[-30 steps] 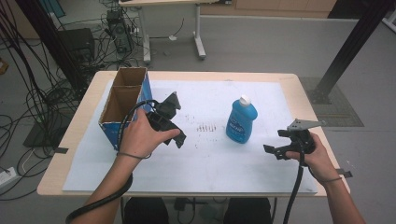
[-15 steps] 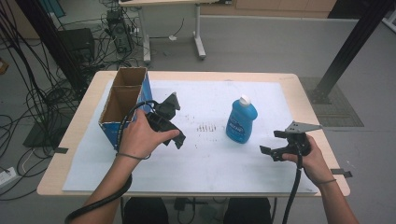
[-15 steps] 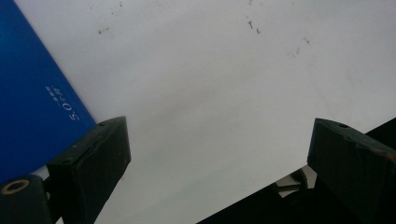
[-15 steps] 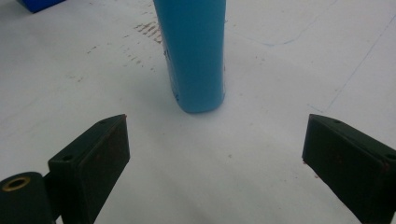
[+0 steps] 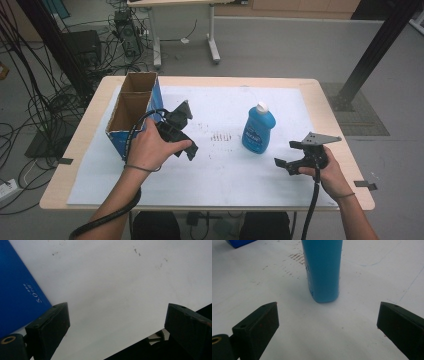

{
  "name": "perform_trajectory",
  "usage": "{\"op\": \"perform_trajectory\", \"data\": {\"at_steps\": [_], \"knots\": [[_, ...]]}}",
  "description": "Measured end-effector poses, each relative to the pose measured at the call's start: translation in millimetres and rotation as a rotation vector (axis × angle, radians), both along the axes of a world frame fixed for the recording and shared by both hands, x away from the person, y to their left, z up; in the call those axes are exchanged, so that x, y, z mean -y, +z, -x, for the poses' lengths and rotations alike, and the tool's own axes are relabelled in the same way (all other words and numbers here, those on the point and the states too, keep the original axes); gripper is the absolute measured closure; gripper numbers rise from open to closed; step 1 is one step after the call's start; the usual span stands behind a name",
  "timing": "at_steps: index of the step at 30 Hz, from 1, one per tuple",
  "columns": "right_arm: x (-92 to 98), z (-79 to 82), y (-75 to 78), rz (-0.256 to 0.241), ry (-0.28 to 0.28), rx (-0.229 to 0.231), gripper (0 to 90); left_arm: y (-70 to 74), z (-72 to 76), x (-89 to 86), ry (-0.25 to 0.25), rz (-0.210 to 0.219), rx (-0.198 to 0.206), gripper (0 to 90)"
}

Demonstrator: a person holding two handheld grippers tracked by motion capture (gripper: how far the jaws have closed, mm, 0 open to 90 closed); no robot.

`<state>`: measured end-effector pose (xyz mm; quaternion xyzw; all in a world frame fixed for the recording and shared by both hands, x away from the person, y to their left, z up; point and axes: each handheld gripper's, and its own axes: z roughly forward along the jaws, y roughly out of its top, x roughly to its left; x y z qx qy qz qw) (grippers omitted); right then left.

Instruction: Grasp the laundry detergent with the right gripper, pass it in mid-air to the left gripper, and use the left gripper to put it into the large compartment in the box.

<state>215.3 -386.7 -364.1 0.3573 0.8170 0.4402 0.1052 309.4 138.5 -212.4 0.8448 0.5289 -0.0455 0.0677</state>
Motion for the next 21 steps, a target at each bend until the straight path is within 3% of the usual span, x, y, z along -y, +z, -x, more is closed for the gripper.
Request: {"op": "perform_trajectory", "data": {"at_steps": [21], "knots": [[-3.3,0.7,-13.3,-0.035,-0.005,0.043,2.2,-1.4,2.1,-1.8,0.004,0.006,-0.004,6.5]]}}
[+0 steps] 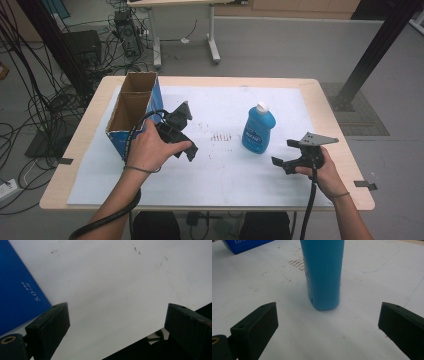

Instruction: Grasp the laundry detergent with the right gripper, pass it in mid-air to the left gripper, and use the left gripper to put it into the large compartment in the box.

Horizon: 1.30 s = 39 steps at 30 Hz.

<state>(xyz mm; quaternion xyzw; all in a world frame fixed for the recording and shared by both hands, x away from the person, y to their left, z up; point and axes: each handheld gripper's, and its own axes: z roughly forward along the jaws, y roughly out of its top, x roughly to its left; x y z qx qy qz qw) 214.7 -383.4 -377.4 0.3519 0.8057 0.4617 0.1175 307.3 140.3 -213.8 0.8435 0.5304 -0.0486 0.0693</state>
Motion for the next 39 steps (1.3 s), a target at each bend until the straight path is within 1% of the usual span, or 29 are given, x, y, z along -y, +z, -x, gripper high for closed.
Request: {"op": "perform_trajectory", "data": {"at_steps": [4,13,19,26,34,39], "knots": [[-1.4,-1.6,-2.7,-0.007,0.005,0.004,2.3,-1.1,0.7,-1.1,-0.001,0.004,-0.003,6.5],[-5.9,-5.3,-7.1,-0.024,0.020,0.031,2.6,1.3,1.9,-2.2,0.002,0.004,0.001,6.4],[-7.9,-7.2,-9.2,-0.033,0.021,0.029,2.6,0.1,2.1,-2.2,0.004,0.006,-0.002,6.5],[-8.8,-8.6,-12.7,-0.044,0.017,0.039,2.6,0.7,1.9,-1.0,0.001,0.006,-0.001,6.4],[-11.5,-12.8,-16.5,-0.051,0.023,0.058,2.5,0.1,2.0,-0.8,0.007,0.005,-0.003,6.5],[-13.1,-15.8,-18.1,-0.057,0.028,0.061,2.5,-0.6,1.6,-0.8,0.005,0.004,-0.005,6.4]]}}
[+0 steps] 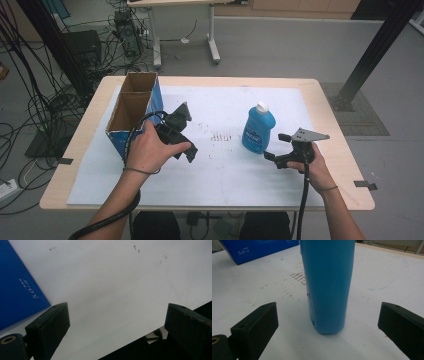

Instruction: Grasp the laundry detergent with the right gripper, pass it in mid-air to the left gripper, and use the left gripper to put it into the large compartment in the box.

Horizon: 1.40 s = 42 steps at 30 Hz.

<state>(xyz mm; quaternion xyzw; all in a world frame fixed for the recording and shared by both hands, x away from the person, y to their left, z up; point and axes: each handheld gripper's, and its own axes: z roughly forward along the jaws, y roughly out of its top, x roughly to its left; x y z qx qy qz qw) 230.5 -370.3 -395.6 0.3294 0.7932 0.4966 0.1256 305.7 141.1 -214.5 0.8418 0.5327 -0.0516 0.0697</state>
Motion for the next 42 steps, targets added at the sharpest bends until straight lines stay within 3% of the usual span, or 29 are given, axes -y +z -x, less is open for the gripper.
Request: {"op": "perform_trajectory", "data": {"at_steps": [42], "knots": [[-17.3,-18.7,-13.3,-0.043,0.005,0.045,1.5,-4.3,-0.3,3.2,-0.006,-0.009,-0.006,6.6]]}}
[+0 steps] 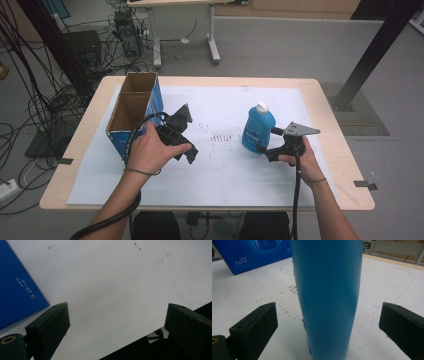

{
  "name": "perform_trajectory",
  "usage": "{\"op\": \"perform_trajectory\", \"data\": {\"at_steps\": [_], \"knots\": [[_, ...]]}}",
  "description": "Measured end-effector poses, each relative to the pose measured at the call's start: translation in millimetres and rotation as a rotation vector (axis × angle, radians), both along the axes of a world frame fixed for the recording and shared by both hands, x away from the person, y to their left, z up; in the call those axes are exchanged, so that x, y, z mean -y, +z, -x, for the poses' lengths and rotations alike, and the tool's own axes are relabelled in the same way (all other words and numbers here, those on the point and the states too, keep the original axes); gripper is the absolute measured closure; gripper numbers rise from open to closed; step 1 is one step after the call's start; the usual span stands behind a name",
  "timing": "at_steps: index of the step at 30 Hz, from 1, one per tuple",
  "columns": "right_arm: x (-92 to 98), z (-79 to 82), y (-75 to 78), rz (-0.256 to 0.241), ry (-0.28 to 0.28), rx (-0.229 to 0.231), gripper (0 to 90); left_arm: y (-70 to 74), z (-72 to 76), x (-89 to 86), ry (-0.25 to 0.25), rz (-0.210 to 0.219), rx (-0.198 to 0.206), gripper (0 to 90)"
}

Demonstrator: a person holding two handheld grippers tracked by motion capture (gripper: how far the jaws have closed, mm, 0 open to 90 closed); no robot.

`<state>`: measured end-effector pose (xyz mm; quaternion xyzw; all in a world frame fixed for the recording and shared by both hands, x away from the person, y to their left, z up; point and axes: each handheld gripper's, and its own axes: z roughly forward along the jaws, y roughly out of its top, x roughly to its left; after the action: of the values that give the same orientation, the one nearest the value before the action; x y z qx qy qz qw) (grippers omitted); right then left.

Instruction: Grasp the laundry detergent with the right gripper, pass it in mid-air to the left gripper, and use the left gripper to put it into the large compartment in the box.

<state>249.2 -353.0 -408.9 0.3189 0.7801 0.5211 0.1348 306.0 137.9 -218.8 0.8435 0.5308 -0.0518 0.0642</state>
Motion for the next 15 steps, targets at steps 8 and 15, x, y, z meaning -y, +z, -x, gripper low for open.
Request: {"op": "perform_trajectory", "data": {"at_steps": [8,15], "knots": [[-2.0,-2.7,-2.4,-0.006,0.004,0.000,1.4,-0.4,0.3,0.3,-0.001,-0.001,0.002,7.0],[-3.2,-4.2,-4.0,-0.003,0.006,0.000,1.6,-0.3,0.5,-0.6,-0.001,-0.002,-0.001,7.6]]}}
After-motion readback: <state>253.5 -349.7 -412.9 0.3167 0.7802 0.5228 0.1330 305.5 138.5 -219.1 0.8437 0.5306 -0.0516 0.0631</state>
